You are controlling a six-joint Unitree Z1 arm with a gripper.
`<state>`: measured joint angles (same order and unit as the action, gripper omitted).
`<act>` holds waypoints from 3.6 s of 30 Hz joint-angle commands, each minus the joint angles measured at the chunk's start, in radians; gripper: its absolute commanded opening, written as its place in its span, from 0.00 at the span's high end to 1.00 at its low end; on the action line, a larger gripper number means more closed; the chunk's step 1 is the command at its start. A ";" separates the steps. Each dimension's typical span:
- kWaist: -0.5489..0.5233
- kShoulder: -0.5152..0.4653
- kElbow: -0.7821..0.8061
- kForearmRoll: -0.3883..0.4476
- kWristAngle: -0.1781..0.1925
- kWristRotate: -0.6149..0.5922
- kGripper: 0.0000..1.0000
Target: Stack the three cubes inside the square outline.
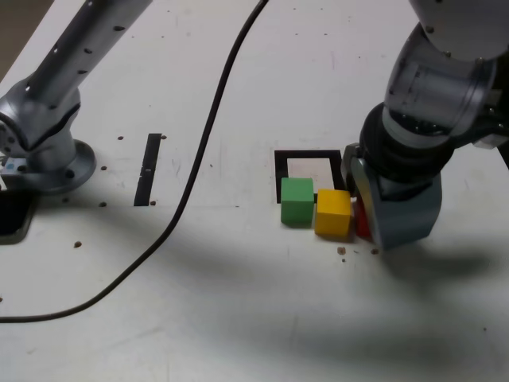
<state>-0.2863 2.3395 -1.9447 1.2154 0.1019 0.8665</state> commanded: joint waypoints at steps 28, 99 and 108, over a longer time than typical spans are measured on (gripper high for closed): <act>-0.001 -0.095 -0.043 0.001 0.004 -0.101 0.63; 0.148 -0.245 0.440 -0.200 0.006 -0.272 0.60; 0.158 -0.246 0.464 -0.195 -0.004 -0.275 0.35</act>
<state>-0.1310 2.0932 -1.4832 1.0185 0.0988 0.5917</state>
